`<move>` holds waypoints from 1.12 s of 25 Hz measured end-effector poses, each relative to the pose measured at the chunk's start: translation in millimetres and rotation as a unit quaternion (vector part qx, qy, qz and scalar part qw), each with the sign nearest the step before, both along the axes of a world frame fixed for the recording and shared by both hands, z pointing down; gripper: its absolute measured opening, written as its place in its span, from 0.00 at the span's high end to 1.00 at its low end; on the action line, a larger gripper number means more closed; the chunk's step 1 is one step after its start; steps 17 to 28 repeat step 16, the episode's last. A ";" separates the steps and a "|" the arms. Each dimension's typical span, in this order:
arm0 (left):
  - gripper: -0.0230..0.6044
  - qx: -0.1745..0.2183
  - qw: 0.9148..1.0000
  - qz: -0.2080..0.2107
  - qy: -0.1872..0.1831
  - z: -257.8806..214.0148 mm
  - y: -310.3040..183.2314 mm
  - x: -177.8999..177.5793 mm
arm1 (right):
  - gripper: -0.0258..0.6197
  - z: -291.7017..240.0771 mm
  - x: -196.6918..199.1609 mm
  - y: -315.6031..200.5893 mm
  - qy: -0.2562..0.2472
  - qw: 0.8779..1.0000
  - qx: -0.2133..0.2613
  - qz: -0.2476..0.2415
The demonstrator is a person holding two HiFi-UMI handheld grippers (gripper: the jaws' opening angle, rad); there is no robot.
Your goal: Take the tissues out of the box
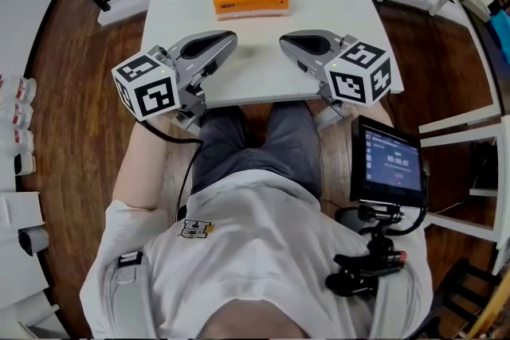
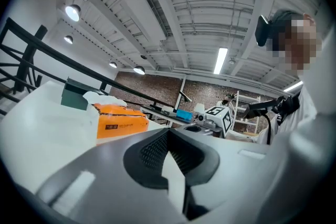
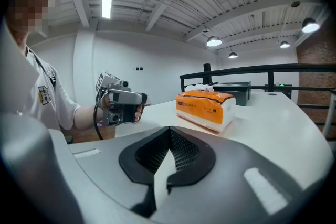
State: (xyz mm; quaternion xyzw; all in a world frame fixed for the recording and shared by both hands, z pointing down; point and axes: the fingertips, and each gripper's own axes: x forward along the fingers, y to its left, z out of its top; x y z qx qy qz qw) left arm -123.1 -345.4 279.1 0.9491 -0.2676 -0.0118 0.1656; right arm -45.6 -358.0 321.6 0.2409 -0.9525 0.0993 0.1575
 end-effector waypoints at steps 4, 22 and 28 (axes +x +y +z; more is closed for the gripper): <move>0.96 0.002 1.000 -0.008 -0.004 -2.6 -0.8 -1.7 | 0.96 -1.4 -2.3 -1.0 0.003 1.000 0.002 -0.006; 0.96 0.004 1.000 -0.001 -0.010 0.3 -1.5 -2.2 | 0.96 0.1 -5.1 1.0 0.004 1.000 -0.002 0.000; 0.96 0.004 1.000 -0.001 -0.010 0.3 -1.5 -2.2 | 0.96 0.1 -5.1 1.0 0.004 1.000 -0.002 0.000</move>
